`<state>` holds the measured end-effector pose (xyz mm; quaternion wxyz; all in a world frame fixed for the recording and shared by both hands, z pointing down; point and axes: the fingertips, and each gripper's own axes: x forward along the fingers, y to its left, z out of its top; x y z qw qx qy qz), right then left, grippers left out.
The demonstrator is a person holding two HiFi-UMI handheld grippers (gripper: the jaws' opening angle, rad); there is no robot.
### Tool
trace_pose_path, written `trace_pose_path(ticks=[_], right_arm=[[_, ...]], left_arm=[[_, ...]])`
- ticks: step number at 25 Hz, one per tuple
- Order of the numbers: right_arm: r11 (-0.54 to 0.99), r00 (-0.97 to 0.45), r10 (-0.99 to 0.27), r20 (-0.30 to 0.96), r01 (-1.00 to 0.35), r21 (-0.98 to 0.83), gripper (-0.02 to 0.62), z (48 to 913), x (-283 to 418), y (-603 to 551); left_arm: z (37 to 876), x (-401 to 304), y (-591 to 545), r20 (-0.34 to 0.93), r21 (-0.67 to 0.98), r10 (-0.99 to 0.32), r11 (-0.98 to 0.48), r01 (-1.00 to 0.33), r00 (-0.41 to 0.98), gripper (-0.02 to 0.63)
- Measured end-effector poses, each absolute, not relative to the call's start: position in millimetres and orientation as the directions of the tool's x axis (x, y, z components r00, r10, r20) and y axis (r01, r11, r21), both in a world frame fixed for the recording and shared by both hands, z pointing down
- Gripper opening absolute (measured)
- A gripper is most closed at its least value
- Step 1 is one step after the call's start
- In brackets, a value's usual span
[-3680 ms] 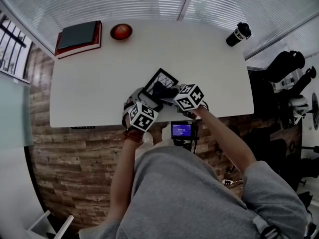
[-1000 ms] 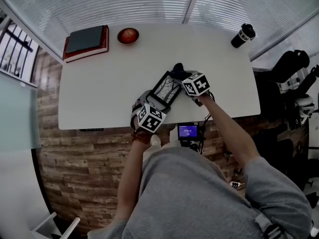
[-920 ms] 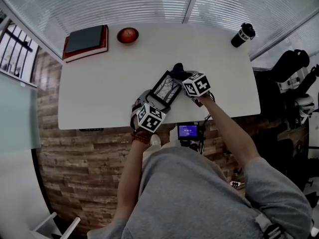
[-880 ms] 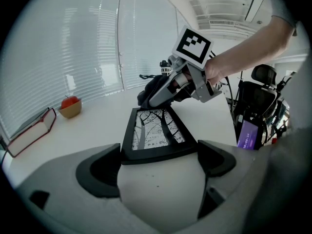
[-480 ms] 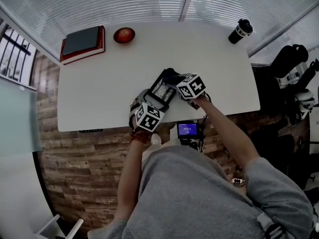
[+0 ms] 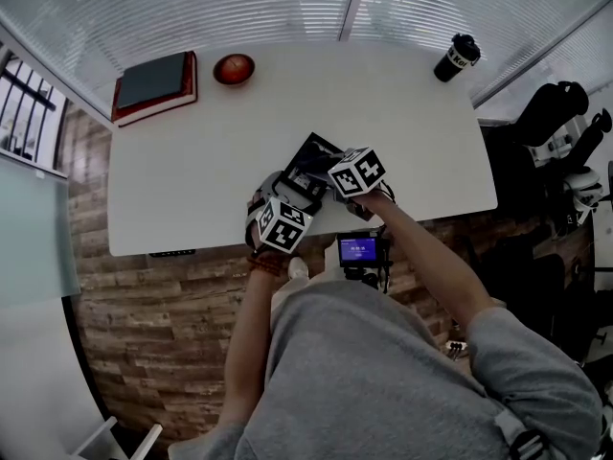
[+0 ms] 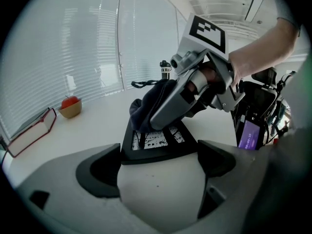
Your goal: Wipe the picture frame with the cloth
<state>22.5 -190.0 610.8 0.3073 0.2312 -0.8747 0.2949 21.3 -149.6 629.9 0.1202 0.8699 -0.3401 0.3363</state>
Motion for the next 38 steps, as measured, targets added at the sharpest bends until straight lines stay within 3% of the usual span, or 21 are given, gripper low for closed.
trace_pose_path(ticks=[7, 26, 38], right_arm=[[0.752, -0.709, -0.144, 0.69, -0.532, -0.389, 0.1, 611.6, 1.7, -166.6], [0.767, -0.783, -0.112, 0.611, -0.459, -0.449, 0.1, 602.6, -1.7, -152.8], [0.762, -0.815, -0.02, 0.58, -0.388, -0.519, 0.098, 600.5, -12.9, -134.2]], left_arm=[[627.8, 23.4, -150.6, 0.667, -0.02, -0.512, -0.739, -0.674, 0.542, 0.503], [626.9, 23.5, -150.4, 0.667, -0.021, -0.512, -0.739, -0.674, 0.541, 0.503], [628.8, 23.0, -150.4, 0.667, -0.018, -0.51, -0.74, -0.672, 0.543, 0.503]])
